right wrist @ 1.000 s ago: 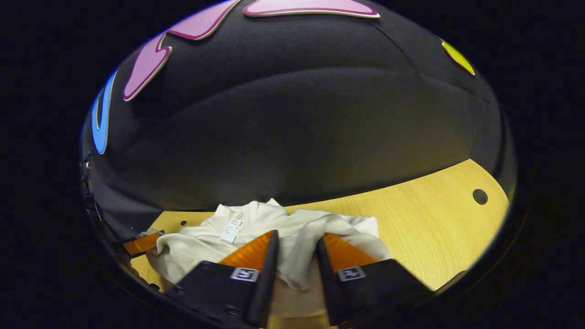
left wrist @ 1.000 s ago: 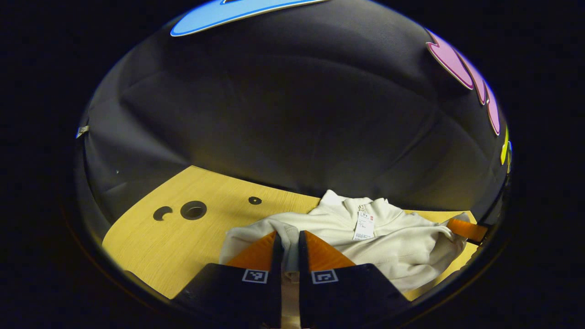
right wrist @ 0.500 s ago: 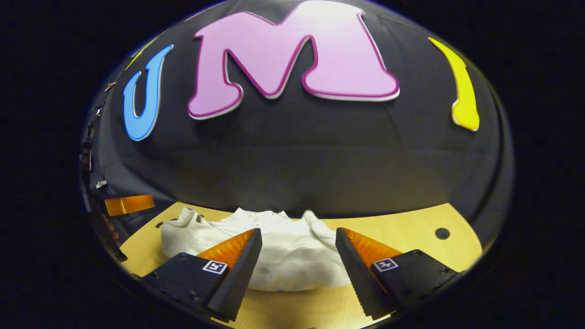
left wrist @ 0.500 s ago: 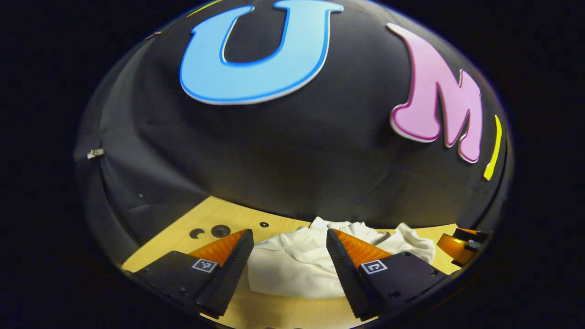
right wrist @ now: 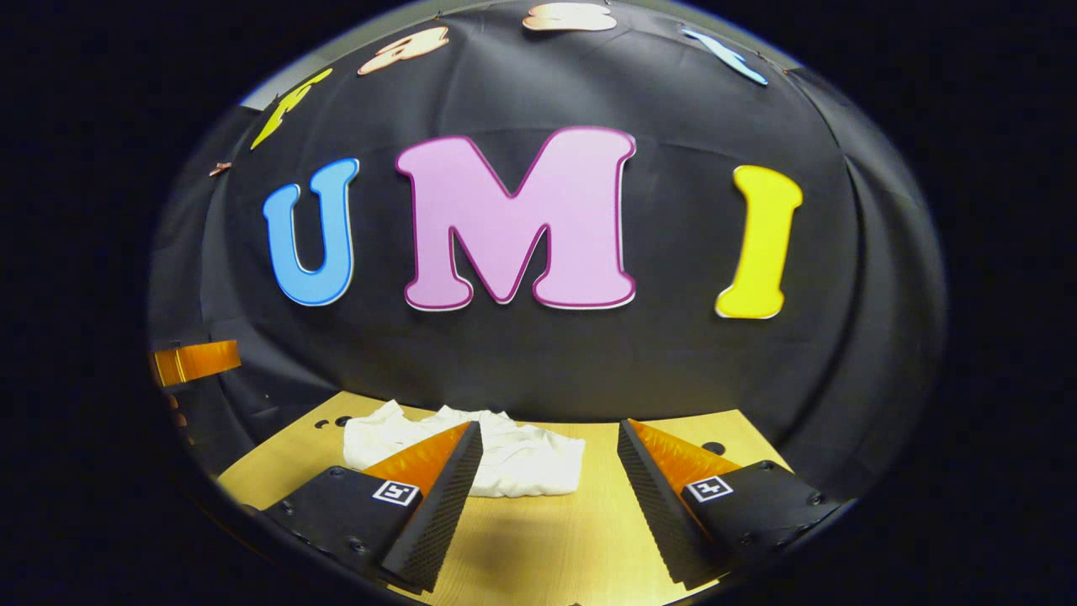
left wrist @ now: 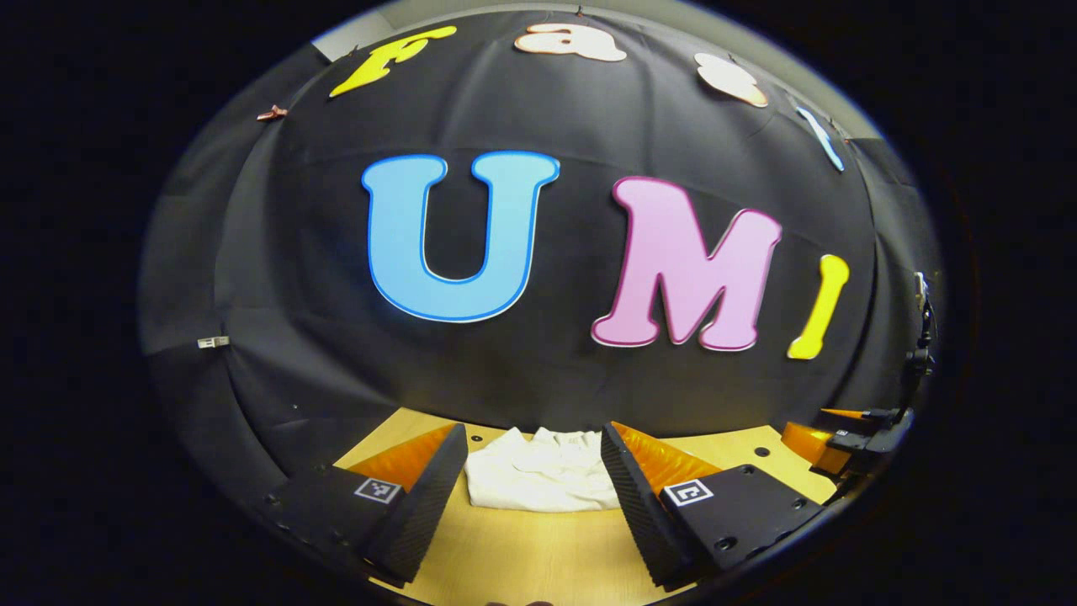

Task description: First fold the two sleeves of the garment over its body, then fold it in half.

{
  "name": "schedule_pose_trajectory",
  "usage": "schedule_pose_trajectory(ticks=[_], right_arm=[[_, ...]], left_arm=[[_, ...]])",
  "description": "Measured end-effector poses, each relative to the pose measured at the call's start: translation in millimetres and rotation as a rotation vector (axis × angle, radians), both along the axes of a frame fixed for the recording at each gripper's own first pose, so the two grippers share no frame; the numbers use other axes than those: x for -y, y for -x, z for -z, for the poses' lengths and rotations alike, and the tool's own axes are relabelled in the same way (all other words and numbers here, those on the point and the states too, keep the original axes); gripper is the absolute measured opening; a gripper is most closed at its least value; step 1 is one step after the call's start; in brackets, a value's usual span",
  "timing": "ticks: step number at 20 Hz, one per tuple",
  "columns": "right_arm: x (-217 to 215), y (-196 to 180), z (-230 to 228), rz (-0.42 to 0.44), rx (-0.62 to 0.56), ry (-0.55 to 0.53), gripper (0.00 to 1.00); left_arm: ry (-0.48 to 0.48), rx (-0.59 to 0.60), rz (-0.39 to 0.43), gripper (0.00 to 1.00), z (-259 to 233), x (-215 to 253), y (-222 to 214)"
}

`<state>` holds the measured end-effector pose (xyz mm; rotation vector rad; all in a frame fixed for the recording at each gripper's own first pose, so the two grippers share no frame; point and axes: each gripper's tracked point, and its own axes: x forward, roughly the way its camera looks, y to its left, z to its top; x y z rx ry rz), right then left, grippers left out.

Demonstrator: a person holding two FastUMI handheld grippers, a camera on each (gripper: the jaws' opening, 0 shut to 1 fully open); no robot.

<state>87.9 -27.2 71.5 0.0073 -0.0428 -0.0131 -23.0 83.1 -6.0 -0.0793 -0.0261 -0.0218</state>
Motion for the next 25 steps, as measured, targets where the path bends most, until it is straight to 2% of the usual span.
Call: schedule_pose_trajectory(ticks=[5, 10, 13, 16, 19, 25], right_arm=[[4, 101, -21, 0.017, 0.075, 0.022, 0.98], [1, 171, -6, 0.007, 0.070, 0.009, 0.98], [1, 196, 18, -0.022, 0.036, -0.001, 0.98], [4, 219, 36, -0.017, 0.000, -0.005, 0.99], [3, 244, 53, -0.018, -0.033, 0.008, 0.99], [19, 283, 73, 0.013, -0.098, -0.035, 0.98]], left_arm=[[-0.026, 0.026, 0.023, 0.97, 0, 11, 92], [0.037, 0.034, 0.027, 0.97, 18, 12, 168], [0.020, 0.028, 0.010, 0.98, 37, 1, 205], [0.056, 0.036, 0.022, 0.97, 55, -3, 231], [0.050, 0.031, 0.018, 0.98, 73, -13, 254], [0.027, -0.003, 0.047, 0.98, 91, -5, 275]])
